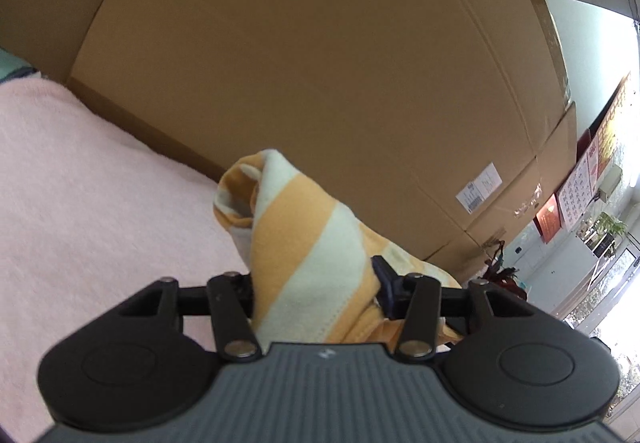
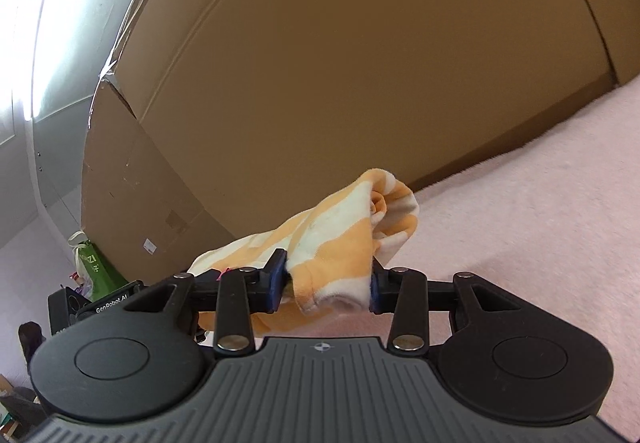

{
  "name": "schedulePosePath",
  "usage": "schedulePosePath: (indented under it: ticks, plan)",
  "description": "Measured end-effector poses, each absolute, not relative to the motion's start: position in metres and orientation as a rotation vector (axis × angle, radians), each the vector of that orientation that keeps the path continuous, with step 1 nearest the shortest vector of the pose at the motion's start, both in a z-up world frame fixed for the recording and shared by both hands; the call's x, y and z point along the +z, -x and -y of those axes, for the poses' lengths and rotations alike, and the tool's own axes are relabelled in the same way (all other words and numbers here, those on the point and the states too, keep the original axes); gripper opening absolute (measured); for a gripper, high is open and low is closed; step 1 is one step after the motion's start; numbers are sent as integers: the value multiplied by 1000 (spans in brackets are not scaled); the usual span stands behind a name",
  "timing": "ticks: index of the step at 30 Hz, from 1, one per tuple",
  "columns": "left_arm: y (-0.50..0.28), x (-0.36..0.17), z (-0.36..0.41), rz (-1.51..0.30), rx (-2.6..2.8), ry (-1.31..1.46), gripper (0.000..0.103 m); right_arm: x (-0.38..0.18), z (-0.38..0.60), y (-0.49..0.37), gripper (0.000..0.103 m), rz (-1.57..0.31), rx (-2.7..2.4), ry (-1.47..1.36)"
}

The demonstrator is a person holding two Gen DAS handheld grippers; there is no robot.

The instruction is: Fold clothes

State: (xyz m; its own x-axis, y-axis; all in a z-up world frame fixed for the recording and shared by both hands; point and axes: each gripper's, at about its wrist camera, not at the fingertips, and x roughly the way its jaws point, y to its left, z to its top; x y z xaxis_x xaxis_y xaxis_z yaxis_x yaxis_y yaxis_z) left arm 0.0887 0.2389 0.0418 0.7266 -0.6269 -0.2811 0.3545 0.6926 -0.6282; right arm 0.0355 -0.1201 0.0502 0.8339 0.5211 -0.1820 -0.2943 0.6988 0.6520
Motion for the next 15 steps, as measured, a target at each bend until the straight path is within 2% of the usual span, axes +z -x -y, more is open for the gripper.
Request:
schedulePosePath:
  ticks: [7, 15]
  plan:
    - [-138, 44, -294, -473, -451, 525, 50, 48, 64, -105, 42, -359, 531, -618]
    - [-181, -3, -342, -524, -351, 554, 49, 20, 11, -144, 42, -433, 533, -502]
